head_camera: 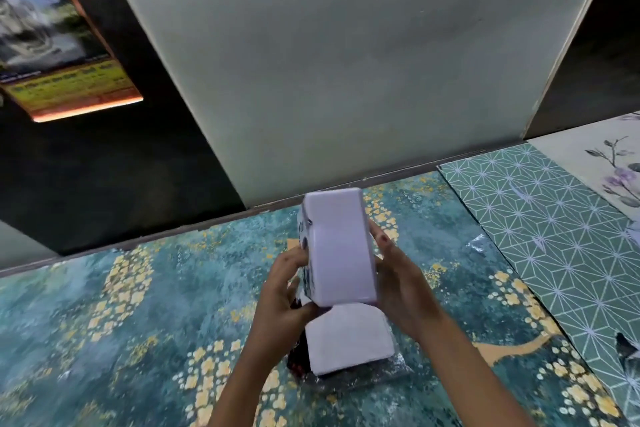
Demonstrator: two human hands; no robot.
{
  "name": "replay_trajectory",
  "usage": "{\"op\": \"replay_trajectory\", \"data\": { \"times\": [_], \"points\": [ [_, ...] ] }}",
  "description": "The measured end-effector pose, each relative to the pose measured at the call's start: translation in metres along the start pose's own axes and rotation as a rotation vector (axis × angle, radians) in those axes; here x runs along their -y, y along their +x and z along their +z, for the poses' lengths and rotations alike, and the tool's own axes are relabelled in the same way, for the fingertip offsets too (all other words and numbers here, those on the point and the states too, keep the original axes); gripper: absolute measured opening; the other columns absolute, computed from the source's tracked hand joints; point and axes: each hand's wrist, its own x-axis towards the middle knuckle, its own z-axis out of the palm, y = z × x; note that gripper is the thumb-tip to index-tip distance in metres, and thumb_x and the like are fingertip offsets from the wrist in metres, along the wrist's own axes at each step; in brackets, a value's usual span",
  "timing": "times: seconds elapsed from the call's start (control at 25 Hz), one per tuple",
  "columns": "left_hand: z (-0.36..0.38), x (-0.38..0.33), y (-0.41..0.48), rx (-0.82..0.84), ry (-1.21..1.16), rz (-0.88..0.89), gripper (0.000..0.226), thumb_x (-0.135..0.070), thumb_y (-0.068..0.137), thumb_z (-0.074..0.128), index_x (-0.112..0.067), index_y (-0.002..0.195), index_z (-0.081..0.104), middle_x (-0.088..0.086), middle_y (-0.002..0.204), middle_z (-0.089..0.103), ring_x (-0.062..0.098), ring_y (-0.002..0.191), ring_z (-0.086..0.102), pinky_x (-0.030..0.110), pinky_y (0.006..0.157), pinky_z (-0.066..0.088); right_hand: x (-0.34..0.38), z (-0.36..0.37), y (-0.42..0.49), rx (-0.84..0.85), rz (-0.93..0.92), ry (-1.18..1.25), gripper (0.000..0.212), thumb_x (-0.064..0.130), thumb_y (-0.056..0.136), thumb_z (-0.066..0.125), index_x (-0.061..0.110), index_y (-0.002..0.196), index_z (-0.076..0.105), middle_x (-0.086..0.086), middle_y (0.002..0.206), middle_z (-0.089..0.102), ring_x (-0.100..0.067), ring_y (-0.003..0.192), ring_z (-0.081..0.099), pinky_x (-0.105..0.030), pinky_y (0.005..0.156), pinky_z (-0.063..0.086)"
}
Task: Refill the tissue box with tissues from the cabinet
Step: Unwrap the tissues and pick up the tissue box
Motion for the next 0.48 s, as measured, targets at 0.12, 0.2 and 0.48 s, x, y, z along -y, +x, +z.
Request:
{"op": "replay_trajectory", "data": {
  "times": [0.12,0.2,0.48],
  "points": [
    [-0.009,-0.007,-0.022,0.065,-0.063,0.048,0.054,-0.028,0.054,0.080,-0.041,0.102,0.062,-0.010,0.120,0.046,0.002,0.119,0.046,0.019,0.091,0.047,-0.004,0.010,-0.007,0.129,-0.049,-0.003,0.101,0.053,0.044,0.082,0.035,0.133,0.037,-0.018,0.122,0.056,-0.031,0.108,0.051,-0.051,0.090,0.035],
    [-0.013,-0.013,-0.034,0.100,-0.175,0.005,0.078,-0.026,0.048,0.085,-0.037,0.118,0.053,-0.015,0.136,0.033,-0.002,0.126,0.042,0.020,0.094,0.046,-0.012,0.014,-0.013,0.120,-0.062,-0.018,0.109,0.053,0.040,0.083,0.031,0.135,0.034,-0.014,0.113,0.057,-0.030,0.103,0.054,-0.050,0.086,0.041],
    [0.014,-0.008,-0.051,-0.014,-0.527,-0.394,0.126,-0.053,0.016,0.087,-0.015,0.124,0.033,0.010,0.102,0.063,0.019,0.076,0.070,0.036,0.061,0.058,-0.019,0.027,-0.040,0.036,-0.154,-0.300,0.085,0.044,0.045,0.071,0.043,0.125,0.040,0.011,0.102,0.063,-0.004,0.076,0.065,-0.018,0.058,0.050]
  ]
}}
